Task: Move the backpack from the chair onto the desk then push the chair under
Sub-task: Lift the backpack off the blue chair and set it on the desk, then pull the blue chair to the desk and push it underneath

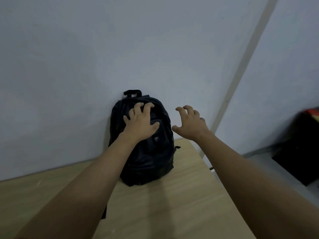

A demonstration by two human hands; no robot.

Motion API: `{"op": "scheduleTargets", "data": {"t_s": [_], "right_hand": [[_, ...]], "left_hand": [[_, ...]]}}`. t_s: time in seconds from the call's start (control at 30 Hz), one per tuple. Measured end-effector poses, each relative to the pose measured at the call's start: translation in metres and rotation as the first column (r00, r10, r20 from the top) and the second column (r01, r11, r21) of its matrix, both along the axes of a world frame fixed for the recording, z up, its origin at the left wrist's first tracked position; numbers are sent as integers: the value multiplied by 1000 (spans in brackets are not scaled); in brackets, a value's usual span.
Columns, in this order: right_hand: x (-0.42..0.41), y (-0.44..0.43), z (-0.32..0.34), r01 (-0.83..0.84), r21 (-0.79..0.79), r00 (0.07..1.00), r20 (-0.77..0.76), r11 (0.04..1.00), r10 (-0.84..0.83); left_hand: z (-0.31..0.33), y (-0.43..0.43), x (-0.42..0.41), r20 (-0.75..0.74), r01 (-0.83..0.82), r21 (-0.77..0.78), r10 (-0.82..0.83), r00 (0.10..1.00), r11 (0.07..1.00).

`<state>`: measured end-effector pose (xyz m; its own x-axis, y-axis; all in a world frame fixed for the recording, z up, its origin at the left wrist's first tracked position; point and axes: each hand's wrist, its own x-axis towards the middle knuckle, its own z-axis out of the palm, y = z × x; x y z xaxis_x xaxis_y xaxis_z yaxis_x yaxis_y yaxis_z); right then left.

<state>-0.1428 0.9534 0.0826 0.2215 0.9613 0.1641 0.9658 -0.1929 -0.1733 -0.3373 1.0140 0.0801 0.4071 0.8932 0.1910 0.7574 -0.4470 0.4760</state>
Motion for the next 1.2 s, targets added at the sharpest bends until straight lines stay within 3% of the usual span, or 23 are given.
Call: {"op": "scheduleTargets", "data": {"t_s": [0.3, 0.57, 0.83, 1.2], "right_hand": [[41, -135, 14, -12, 26, 1000, -5, 1000, 12], [88, -298, 11, -60, -7, 998, -31, 998, 60], [125, -450, -4, 26, -84, 994, -103, 996, -35], [136, -659, -41, 162, -173, 969, -157, 972, -189]], "left_hand": [[20, -129, 29, -77, 94, -61, -99, 992, 994], [19, -306, 78, -45, 140, -158, -149, 988, 977], [14, -451, 126, -119, 238, -221, -268, 956, 946], [-43, -614, 157, -38, 382, -309, -412, 910, 871]]}}
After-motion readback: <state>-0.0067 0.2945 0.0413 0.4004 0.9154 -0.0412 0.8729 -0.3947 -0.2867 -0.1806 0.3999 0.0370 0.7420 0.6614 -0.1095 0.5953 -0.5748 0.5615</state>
